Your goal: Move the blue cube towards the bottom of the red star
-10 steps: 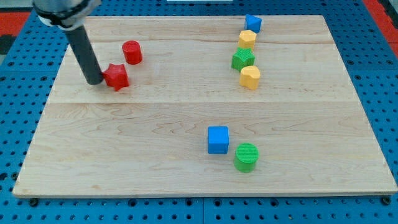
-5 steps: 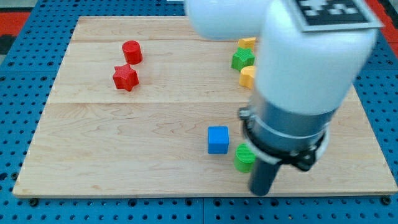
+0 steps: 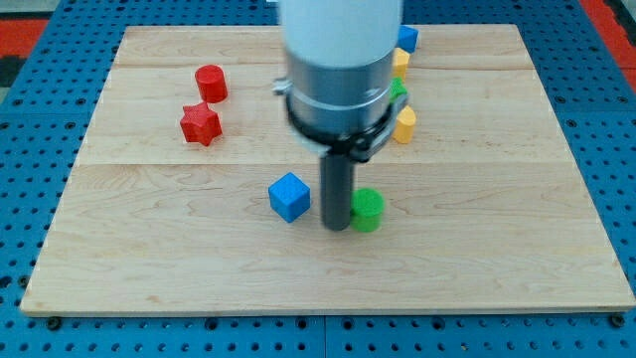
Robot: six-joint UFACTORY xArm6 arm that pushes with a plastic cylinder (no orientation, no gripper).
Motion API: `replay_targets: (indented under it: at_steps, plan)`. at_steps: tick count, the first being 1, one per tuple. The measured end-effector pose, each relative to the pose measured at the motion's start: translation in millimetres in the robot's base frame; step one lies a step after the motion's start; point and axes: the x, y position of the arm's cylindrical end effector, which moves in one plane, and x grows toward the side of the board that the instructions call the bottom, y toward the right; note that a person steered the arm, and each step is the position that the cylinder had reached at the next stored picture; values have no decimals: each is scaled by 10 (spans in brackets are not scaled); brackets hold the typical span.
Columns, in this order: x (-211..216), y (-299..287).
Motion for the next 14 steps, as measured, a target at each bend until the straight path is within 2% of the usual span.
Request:
replay_targets:
  at_steps: [1,2,4,5,7,10,12,13,14]
  plan:
    - [-112,-371]
    - [-115,-1290]
    - [168,-897]
    - [116,-1272]
    - [-255,-1213]
    - [-234,-1319]
    - [-514,-1249]
    - [-411,-1599]
    - [-370,-1436]
